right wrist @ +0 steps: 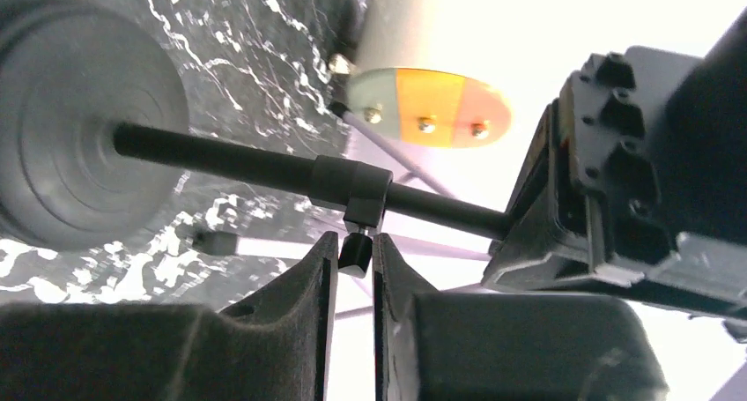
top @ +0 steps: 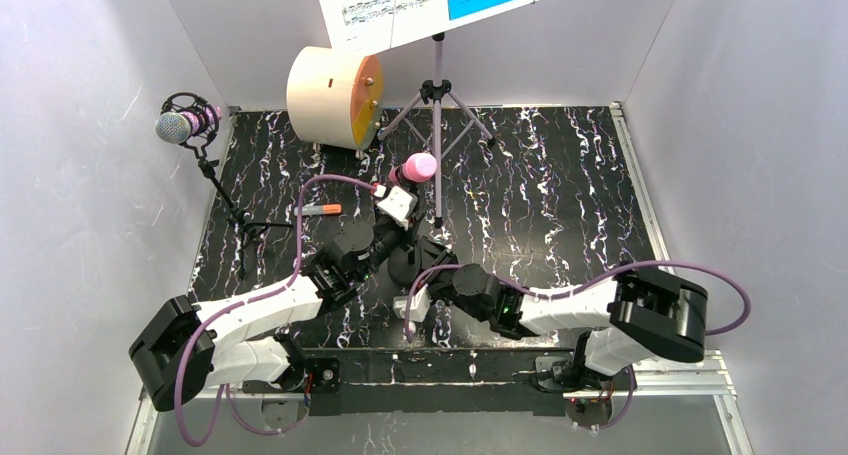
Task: Pack up the instrument practice props
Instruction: Unscrew the knob on the microphone stand.
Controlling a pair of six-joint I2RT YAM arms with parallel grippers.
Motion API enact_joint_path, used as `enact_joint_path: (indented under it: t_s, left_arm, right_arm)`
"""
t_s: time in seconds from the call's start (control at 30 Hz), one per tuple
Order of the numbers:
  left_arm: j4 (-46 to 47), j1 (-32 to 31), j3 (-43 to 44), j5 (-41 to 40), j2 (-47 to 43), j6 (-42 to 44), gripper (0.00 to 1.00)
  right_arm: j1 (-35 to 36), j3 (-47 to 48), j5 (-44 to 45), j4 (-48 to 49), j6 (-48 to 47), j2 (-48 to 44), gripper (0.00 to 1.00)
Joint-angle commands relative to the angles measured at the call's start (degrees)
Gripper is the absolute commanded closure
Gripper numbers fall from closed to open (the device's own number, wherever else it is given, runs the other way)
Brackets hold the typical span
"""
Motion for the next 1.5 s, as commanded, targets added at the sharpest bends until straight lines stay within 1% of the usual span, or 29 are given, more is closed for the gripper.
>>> enact_joint_path:
  t_s: [0.0,0.17,0.33,0.43,0.5,0.53,0.57,0.63,0.73,0.8,0.93,1.07,1.27,1.37,1.47]
  left_arm:
    - [-6.8,-0.8,-1.1,2.1,1.5,-0.8,1.0]
    - [-6.8,-0.8,-1.2,1.9,1.1,-0.7,1.0]
    - [-6.9,-0.8,-1.2,1.8,1.0,-0.6,1.0]
    - [-7.0,-0.8,-1.3,1.7,1.0,-0.5,1.0]
    - [-7.0,-0.8,-1.3,1.7,1.0,-0.5,1.0]
    - [-7.0,-0.8,-1.3,1.7,1.0,-0.5,1.0]
    - [-7.0,-0.8,-1.3,1.6,1.0,-0.4,1.0]
    - [-7.0,-0.8,-1.3,1.5,1.1,-0.4,1.0]
    - [-7.0,-0.8,-1.3,1.5,1.2,-0.4,1.0]
    - [-7.0,-0.8,-1.2,1.6,1.4,-0.4,1.0]
    - [-7.0,-0.8,-1.2,1.4,1.4,-0.3,1.0]
    - [-7.0,-0.8,-1.3,1.3,1.7,-0.2,1.0]
    - [-6.9,-0.8,-1.1,1.5,1.9,-0.3,1.0]
    - [-6.9,-0.8,-1.1,1.5,2.0,-0.3,1.0]
    - [-6.8,-0.8,-1.1,1.6,2.0,-0.4,1.0]
  right_arm:
    - [4.3,-1.8,2.9,6.7,-18.3,5.5,0.99]
    - [5.0,-1.7,5.3,8.0,-20.9,9.4,0.99]
    - [5.3,-1.3,5.4,11.4,-18.1,9.8,0.98]
    - [5.3,-1.1,5.2,13.5,-12.5,8.7,0.74]
    - [5.3,-0.4,4.9,11.8,-7.5,7.2,0.56]
    - [5.3,0.1,4.7,9.8,-4.4,6.1,0.49]
    - [5.3,0.5,4.3,7.8,-1.1,5.0,0.45]
    - [5.2,1.3,3.9,4.1,6.2,2.2,0.4]
    - [4.7,1.3,3.5,1.3,15.7,-1.4,0.32]
    - [3.6,1.7,2.0,-2.8,23.6,-4.1,0.26]
    - [-0.6,2.2,-2.3,-9.9,39.9,-9.0,0.23]
    - [-7.9,2.3,-12.3,-13.3,60.2,-14.2,0.2]
    - [-18.0,0.7,-24.6,-10.3,83.7,-17.9,0.16]
    - [-22.6,0.2,-29.8,-7.2,96.2,-17.3,0.16]
    - [-25.8,0.0,-33.5,-3.8,106.4,-15.3,0.17]
